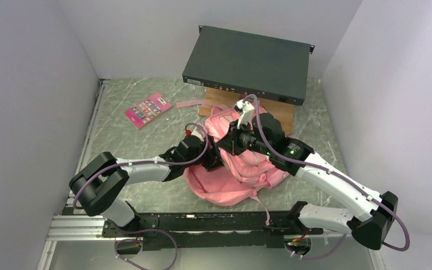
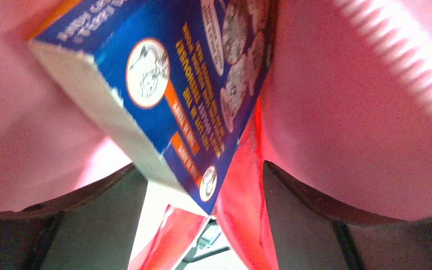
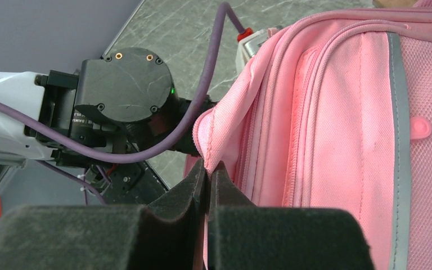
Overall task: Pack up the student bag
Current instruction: Place the book in the student bag.
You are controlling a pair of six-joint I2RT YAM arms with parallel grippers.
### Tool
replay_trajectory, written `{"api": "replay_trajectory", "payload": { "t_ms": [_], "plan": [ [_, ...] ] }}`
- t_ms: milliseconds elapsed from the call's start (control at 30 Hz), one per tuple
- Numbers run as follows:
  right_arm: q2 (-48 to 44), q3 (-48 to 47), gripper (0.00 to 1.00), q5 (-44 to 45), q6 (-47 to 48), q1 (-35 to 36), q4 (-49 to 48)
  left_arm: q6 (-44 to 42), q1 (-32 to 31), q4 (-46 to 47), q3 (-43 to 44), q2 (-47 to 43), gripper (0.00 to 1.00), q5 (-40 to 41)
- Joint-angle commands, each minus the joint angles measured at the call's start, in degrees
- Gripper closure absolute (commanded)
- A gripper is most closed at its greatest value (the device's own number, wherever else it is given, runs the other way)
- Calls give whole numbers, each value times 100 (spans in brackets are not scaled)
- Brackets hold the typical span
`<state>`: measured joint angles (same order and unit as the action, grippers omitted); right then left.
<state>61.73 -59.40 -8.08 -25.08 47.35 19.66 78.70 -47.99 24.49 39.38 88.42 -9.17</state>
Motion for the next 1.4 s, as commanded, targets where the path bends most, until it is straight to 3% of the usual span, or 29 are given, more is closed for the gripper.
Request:
{"api": "replay_trajectory", "payload": {
  "t_ms": [0, 300, 433, 700, 767, 867, 1067, 1267, 1367],
  "plan": [
    [-272, -169, 100, -155, -101, 21, -1060, -156, -16, 142, -380, -403, 27, 117],
    [-206, -186, 100, -227, -124, 28, -1085, -536, -19, -36, 18, -186, 70, 91],
    [-206, -184, 100, -232, -129, 21, -1100, -649, -20, -64, 500, 236, 78, -86],
    [-214, -135, 100, -137, -77, 24, -1004, -817, -26, 198, 1023, 800, 85, -835],
    [-222, -114, 100, -81, -46, 25, -956, -786, -5, 410, 684, 633, 77, -813],
    [-314, 36, 100, 7, -47, 21, -965, -826, 83, 635, 101, 124, 54, -766],
    [-321, 264, 100, 89, -20, 20, -910, -1487, 191, 118, -220, -835, 37, -1296],
    [-276, 686, 88, 41, -17, 24, -892, -2280, 399, -618, -502, -2054, 18, -1798],
    [-217, 1139, 70, -139, -81, 28, -1125, -2754, 556, -1126, -616, -2552, 13, -2205]
  ]
}}
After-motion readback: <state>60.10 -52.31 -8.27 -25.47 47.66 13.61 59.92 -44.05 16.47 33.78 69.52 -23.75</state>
